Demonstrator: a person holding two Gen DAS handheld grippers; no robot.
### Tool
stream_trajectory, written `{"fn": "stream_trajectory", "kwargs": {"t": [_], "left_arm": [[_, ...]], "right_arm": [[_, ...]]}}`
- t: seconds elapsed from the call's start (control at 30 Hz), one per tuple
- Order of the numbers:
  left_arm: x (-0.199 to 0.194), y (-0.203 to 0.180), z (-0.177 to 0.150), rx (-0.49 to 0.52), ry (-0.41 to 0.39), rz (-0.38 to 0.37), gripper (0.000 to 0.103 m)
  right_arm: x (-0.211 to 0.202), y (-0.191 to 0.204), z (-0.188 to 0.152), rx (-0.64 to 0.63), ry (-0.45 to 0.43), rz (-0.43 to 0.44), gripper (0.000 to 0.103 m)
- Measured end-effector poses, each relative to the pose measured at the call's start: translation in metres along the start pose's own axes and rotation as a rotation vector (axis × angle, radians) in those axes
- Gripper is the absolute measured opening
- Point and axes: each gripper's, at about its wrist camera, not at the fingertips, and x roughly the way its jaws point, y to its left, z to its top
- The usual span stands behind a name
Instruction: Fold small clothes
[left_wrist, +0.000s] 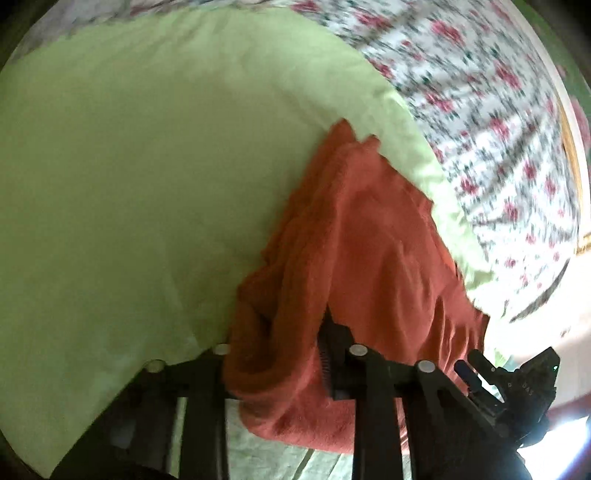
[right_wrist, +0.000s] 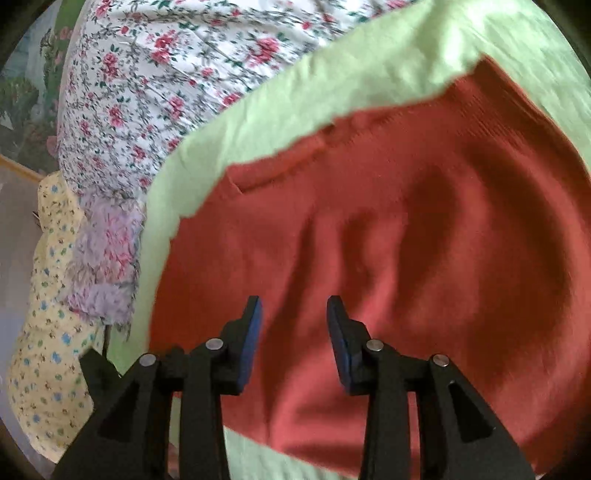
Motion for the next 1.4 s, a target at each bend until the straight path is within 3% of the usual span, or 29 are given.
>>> {"fn": "stream_trajectory", "kwargs": {"t": [0.07,0.17,0.33,0.43,0.53,0.7,0.87,1.03,1.07,1.13,1.17,1.4], "left_arm": [[-0.006,-0.016,-0.001,0.08,-0.002,0.023,0.017],[-0.022,-0.051,-0.006,0.188,-0.032,-0.027,0.015],[-0.037,-0.14,-0.029,0.426,-0.051,-0.114,0.013],[-0.034,-0.186,-0.052,0.537,-0.029,-0.186,0.013],[-0.013,-0.221,-0.085,0.642,0.044,-0.225,0.013],[0.051,-0.229,-0.137,0.736,0.199,-0.126,0.013],[0.057,-0.226,-0.136,0.724,0.205,-0.124,0.013],[0.05,-0.229,-0.136,0.747,0.187,-0.117,0.013],[0.047,-0.232,-0.137,0.756,0.178,-0.117,0.013],[0.041,-0.239,-0.136,0.776,0.163,-0.117,0.013],[0.037,-0.243,-0.137,0.784,0.155,-0.121,0.013],[0.009,-0.297,-0.138,0.835,0.12,-0.286,0.014]], "right_arm": [[-0.004,-0.007,-0.005,-0.003,0.005,-0.004,0.038],[-0.017,-0.019,-0.01,0.008,-0.007,-0.011,0.038],[-0.039,-0.034,-0.006,0.041,-0.023,0.003,0.038],[-0.055,-0.046,0.0,0.072,-0.054,0.029,0.039],[-0.068,-0.059,0.006,0.087,-0.071,0.043,0.04],[-0.062,-0.079,0.017,0.134,-0.022,0.074,0.056],[-0.036,-0.084,0.031,0.135,0.049,0.099,0.058],[-0.007,-0.061,0.042,0.046,0.086,0.125,0.058],[-0.002,-0.056,0.043,0.024,0.092,0.12,0.056],[0.012,-0.045,0.045,-0.022,0.127,0.069,0.035],[0.017,-0.041,0.046,-0.046,0.141,0.035,0.019],[-0.065,-0.021,0.069,-0.158,-0.053,0.11,0.016]]}}
